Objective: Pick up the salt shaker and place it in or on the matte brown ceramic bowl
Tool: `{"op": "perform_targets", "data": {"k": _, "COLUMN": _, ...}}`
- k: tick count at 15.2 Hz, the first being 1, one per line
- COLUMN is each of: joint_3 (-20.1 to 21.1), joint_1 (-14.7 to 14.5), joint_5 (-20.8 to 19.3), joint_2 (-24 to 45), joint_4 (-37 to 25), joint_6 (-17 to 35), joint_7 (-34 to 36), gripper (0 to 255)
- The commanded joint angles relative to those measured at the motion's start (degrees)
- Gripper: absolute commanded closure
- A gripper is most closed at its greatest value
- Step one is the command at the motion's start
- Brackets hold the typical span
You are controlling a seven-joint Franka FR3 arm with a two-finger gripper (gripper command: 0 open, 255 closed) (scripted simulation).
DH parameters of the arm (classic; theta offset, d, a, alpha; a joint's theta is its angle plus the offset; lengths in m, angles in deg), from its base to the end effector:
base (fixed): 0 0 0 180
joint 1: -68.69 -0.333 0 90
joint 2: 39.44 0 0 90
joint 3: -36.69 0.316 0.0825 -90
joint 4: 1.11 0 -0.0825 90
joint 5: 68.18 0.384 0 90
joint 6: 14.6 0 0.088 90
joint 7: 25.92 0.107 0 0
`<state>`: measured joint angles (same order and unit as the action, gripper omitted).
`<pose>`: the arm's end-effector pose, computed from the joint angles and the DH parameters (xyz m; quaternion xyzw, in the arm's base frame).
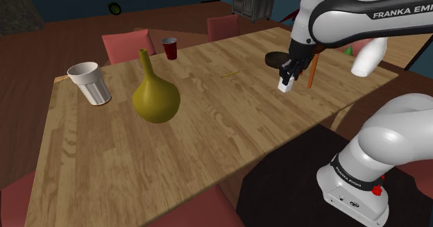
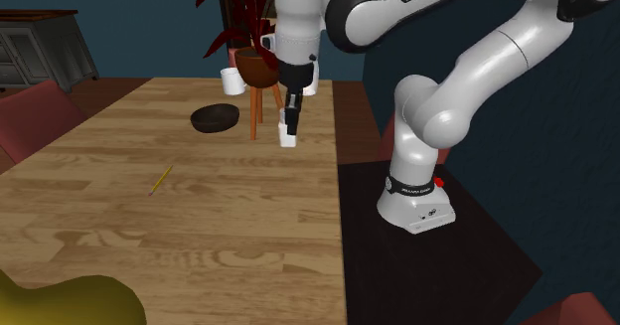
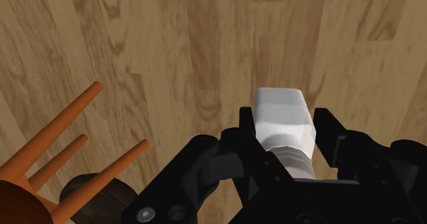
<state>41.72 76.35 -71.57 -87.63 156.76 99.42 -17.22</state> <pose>0.3044 -0.0187 0.4530 0.9924 -0.1008 0.0388 0.0586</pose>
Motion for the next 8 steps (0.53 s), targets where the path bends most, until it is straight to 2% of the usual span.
{"op": "perform_targets", "data": {"k": 1, "joint_3": -1.85, "joint_1": 1.56, "joint_5": -1.50, "joint_2": 3.27, "joint_4": -1.69, "joint_6": 1.78, "joint_7": -2.04, "gripper": 255}}
{"op": "perform_targets", "data": {"k": 8, "joint_3": -8.21, "joint_1": 5.69, "joint_5": -5.34, "joint_2": 16.65, "joint_4": -10.76, "joint_6": 6.90, "joint_7": -9.12, "gripper": 255}}
